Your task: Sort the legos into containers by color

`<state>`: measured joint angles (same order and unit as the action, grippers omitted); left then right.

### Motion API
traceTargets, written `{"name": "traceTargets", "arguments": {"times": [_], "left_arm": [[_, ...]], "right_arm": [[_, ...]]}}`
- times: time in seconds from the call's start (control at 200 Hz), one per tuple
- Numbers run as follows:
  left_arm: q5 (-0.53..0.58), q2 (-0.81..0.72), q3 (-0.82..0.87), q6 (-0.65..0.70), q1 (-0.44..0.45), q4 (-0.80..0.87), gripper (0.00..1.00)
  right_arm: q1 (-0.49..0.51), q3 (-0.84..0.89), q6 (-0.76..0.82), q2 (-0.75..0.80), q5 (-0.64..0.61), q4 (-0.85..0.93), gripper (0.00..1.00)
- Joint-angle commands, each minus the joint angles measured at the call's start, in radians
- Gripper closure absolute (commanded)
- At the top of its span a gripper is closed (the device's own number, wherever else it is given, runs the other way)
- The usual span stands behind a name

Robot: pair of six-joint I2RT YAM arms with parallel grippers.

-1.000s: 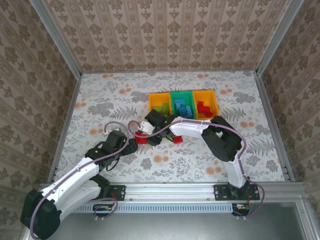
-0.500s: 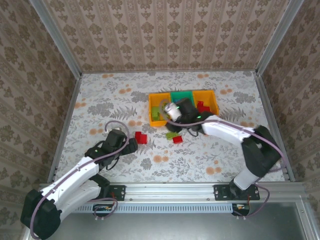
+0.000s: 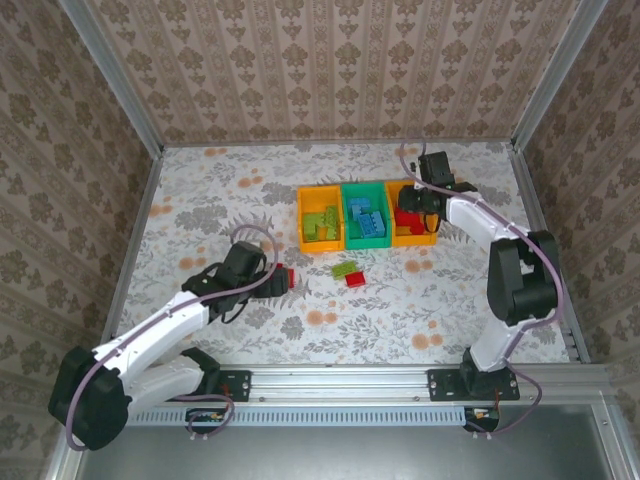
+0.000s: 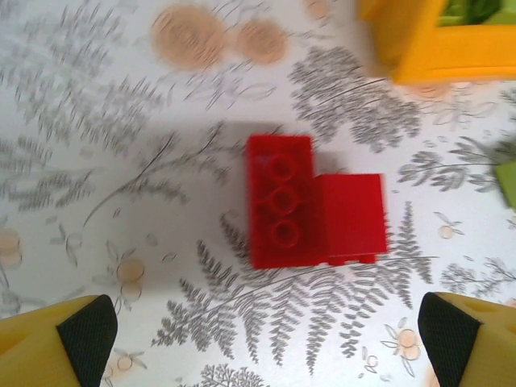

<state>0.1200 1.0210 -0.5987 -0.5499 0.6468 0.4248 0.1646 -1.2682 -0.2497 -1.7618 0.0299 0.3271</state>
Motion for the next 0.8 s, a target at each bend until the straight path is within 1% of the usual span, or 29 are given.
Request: {"name": "traceTargets", "arguments": {"times": [0.0,0.085,0.18,0.245,0.32,0.405,0.535,0.795], "left_arm": [[-0.011,0.034,-0.093,0.176,0.017,0.033,0.0],[-0.01,0.082,-0.14,0.23,0.024,0.062,0.0],[-0.026,0.153,-0.188,0.228,0.029,0.101,0.01],[-0.053,0.204,-0.216,0.215,0.038,0.119,0.04],[-0.062,0.265,-0.243,0.194,0.058,0.134,0.07],[-0.041,0.325,-0.27,0.161,0.082,0.149,0.08],[-0.033,0.39,-0.292,0.125,0.109,0.143,0.14],[-0.037,0.48,-0.315,0.1,0.124,0.132,0.16]], "right_arm": [[-0.014,-0.104,-0.052,-0.071,-0.033,0.101,0.74],[-0.022,-0.175,-0.063,-0.133,-0.059,0.155,0.7],[-0.024,-0.211,-0.067,-0.175,-0.068,0.189,0.61],[-0.023,-0.202,-0.074,-0.172,-0.067,0.181,0.52],[-0.023,-0.18,-0.084,-0.154,-0.053,0.164,0.5],[-0.022,-0.155,-0.093,-0.128,-0.033,0.147,0.44],[-0.023,-0.135,-0.094,-0.099,-0.025,0.136,0.39],[-0.022,-0.088,-0.112,-0.051,0.0,0.106,0.36]]}}
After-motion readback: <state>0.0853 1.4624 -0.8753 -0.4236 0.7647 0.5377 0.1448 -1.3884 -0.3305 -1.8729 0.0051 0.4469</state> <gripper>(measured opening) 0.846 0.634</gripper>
